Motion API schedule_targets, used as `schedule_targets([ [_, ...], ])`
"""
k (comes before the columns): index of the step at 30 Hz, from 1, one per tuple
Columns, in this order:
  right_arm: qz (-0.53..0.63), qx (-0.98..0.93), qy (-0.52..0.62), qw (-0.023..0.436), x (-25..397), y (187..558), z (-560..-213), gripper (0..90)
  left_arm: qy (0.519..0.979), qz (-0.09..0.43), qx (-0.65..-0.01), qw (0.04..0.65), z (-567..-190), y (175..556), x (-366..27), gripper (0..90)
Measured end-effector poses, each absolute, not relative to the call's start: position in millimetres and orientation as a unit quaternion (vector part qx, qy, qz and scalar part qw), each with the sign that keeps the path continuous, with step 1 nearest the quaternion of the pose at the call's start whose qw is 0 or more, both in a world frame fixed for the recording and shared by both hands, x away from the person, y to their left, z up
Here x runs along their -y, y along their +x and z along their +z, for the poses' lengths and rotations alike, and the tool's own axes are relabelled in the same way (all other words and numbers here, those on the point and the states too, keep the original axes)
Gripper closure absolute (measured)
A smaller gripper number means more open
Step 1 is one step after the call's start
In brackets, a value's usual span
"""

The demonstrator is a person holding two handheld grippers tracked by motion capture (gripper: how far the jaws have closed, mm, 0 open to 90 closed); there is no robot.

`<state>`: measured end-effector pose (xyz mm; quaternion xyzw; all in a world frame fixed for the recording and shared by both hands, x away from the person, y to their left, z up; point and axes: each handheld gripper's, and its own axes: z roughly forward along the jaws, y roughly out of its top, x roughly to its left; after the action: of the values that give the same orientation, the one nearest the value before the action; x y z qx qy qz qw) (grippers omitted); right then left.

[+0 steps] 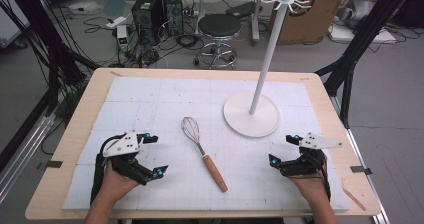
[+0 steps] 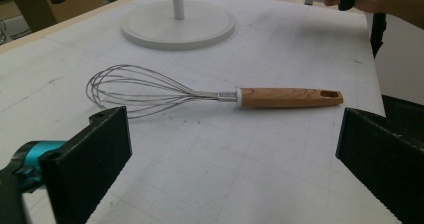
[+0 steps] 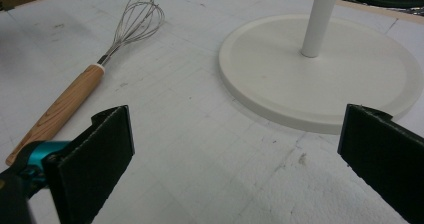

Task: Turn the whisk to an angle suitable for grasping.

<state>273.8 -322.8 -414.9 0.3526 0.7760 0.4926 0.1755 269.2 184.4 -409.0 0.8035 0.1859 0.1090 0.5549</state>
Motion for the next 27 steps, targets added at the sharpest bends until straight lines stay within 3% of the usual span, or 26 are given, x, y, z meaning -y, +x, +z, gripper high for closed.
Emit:
schedule_targets([
  [13,0.498,-0.77,0.357,0.18,331.1,273.5,-414.7,0.3,0.871,0.084,-0.126,0.468,-391.2,291.9,-117.1,1.9],
  [27,0.496,-0.772,0.356,0.177,332.5,273.8,-417.2,0.3,0.914,0.057,-0.066,0.396,-374.4,313.0,-64.6,2.0],
])
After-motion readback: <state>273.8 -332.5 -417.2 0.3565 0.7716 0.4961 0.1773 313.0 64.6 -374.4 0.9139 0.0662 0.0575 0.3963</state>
